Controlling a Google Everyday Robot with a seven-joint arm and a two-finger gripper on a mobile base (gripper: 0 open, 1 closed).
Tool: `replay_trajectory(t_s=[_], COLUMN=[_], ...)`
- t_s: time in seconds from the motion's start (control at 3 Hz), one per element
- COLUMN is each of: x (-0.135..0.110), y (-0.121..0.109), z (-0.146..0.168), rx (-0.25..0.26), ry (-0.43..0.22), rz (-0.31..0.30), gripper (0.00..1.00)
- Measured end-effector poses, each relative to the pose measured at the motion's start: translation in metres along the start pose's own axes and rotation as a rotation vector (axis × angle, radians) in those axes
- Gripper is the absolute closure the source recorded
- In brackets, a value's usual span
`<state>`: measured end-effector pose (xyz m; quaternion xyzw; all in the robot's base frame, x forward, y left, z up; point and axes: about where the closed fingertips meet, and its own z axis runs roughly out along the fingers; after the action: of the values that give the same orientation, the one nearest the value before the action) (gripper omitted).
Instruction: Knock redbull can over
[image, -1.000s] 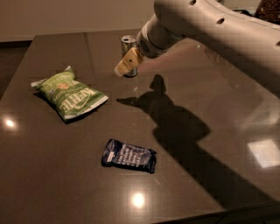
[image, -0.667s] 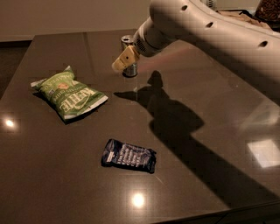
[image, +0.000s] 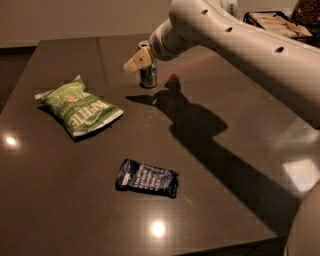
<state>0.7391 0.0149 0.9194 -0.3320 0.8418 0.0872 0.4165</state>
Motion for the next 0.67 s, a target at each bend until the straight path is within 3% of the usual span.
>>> replay_trajectory(t_s=[0.33,0.67], x=[-0.0065,-0.0115], y=[-0.0021,0.0005], z=[0.0086,0.0096], rx=[-0.023,-0.047], ry=[-0.032,-0.058], rz=[0.025,0.030], gripper=[0.15,0.38])
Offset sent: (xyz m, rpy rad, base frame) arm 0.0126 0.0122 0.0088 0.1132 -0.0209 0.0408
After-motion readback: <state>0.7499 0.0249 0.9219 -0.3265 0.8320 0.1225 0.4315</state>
